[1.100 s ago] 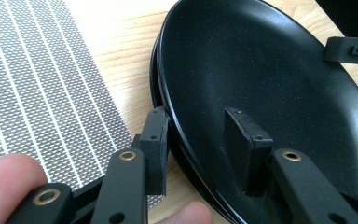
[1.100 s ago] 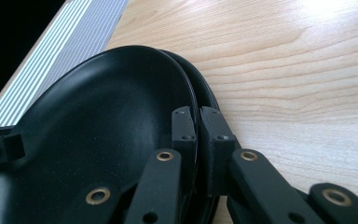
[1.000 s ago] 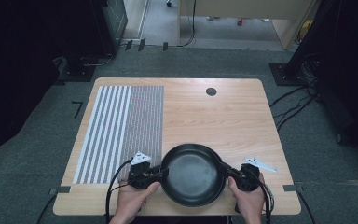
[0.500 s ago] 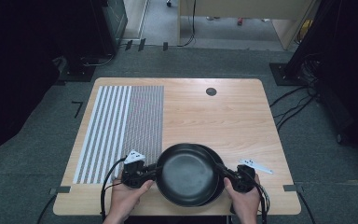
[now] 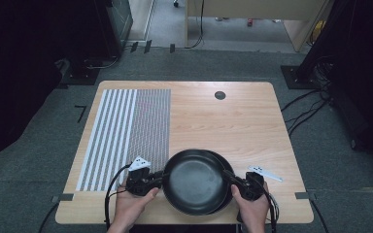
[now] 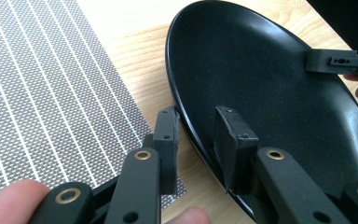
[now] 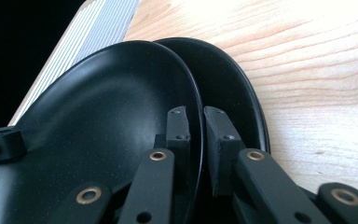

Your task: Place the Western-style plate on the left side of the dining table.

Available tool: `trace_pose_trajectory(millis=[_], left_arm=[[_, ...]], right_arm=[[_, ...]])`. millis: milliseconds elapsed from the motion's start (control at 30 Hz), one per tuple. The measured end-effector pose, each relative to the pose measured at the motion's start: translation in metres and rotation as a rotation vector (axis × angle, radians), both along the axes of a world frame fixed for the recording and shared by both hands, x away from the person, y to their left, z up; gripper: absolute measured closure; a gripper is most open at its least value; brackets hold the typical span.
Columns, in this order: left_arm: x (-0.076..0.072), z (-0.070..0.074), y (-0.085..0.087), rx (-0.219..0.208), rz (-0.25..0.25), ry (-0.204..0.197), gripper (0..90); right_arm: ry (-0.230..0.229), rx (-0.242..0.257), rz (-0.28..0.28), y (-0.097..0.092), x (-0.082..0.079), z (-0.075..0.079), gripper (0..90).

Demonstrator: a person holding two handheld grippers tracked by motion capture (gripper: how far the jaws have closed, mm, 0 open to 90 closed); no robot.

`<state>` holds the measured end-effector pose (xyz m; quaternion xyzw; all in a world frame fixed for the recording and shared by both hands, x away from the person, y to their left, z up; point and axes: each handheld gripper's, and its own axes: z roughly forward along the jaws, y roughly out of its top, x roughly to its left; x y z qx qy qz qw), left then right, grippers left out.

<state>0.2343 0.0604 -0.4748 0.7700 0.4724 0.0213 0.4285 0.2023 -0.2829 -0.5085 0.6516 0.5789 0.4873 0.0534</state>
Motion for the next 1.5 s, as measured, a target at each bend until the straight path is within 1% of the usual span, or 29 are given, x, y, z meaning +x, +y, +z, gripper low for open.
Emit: trace_pose_trajectory(millis=[67,167,200,233,267,333,367,400,433,467,500,533,567,600,633,667,700,733,900,1033,1067,1133,1200,1367,1500], left_arm=[[0.0,0.0,0.0,-0.001,0.001,-0.002,71.6],[-0.001,-0.001,0.0,-0.003,0.004,-0.003,71.6],[-0.001,-0.001,0.0,-0.003,0.004,-0.003,71.6],[-0.001,-0.001,0.0,-0.005,0.005,-0.002,71.6],[0.0,-0.001,0.0,-0.011,0.005,0.004,71.6],[-0.001,-0.002,0.0,-0.016,0.01,0.009,71.8],[-0.001,-0.002,0.0,-0.024,0.015,0.018,72.0],[-0.001,-0.002,0.001,-0.041,0.02,0.034,72.5],[-0.001,-0.002,0.002,-0.045,0.019,0.039,72.8],[-0.001,-0.002,0.002,-0.045,0.019,0.039,72.9],[-0.001,-0.003,0.002,-0.051,0.02,0.047,73.0],[-0.001,-0.003,0.002,-0.051,0.02,0.047,73.2],[-0.001,-0.003,0.002,-0.058,0.02,0.051,73.2],[0.0,-0.003,0.004,-0.082,0.025,0.066,74.0],[0.0,-0.003,0.004,-0.082,0.025,0.066,74.4],[0.0,-0.003,0.004,-0.098,0.03,0.074,74.4],[0.0,-0.003,0.005,-0.102,0.032,0.077,74.9],[0.0,-0.003,0.005,-0.111,0.035,0.083,75.3],[0.0,-0.001,0.006,-0.121,0.043,0.091,76.3],[0.0,0.005,0.009,-0.131,0.054,0.08,76.8],[0.0,0.005,0.009,-0.131,0.054,0.08,76.9],[0.0,0.009,0.012,-0.129,0.067,0.065,76.9],[0.0,0.011,0.013,-0.128,0.071,0.061,76.9],[0.002,0.014,0.019,-0.146,0.086,0.062,76.9],[0.004,0.018,0.025,-0.158,0.096,0.058,77.0]], right_arm=[[0.002,0.02,-0.009,0.0,0.0,-0.002,81.0],[0.01,0.067,-0.027,0.0,-0.001,-0.006,80.6],[0.01,0.067,-0.027,0.0,-0.001,-0.006,80.6],[0.014,0.079,-0.03,0.001,-0.001,-0.007,80.5],[0.018,0.099,-0.038,0.0,-0.001,-0.008,81.2],[0.028,0.122,-0.049,0.0,-0.001,-0.008,82.1],[0.031,0.135,-0.054,-0.001,-0.001,-0.009,82.8],[0.035,0.159,-0.06,-0.003,-0.001,-0.011,83.5],[0.046,0.197,-0.066,-0.004,-0.002,-0.012,84.0],[0.046,0.197,-0.066,-0.004,-0.002,-0.012,84.0],[0.055,0.221,-0.068,-0.005,-0.002,-0.013,84.4],[0.059,0.232,-0.069,-0.006,-0.002,-0.013,84.6],[0.059,0.232,-0.069,-0.006,-0.002,-0.013,84.6],[0.069,0.272,-0.078,-0.007,-0.002,-0.013,85.3],[0.069,0.272,-0.078,-0.007,-0.002,-0.013,85.3],[0.07,0.285,-0.082,-0.008,-0.002,-0.013,85.4],[0.065,0.288,-0.083,-0.008,-0.002,-0.011,85.4],[0.058,0.277,-0.085,-0.007,-0.002,-0.01,85.3],[0.058,0.269,-0.082,-0.006,-0.002,-0.007,84.9],[0.052,0.265,-0.072,-0.004,-0.001,0.0,84.7],[0.052,0.266,-0.069,-0.003,0.0,0.002,84.7],[0.045,0.262,-0.062,-0.001,0.001,0.006,84.7],[0.036,0.251,-0.056,0.001,0.003,0.009,84.6],[0.019,0.214,-0.047,0.009,0.009,0.021,84.3],[0.011,0.206,-0.036,0.012,0.015,0.027,84.3]])
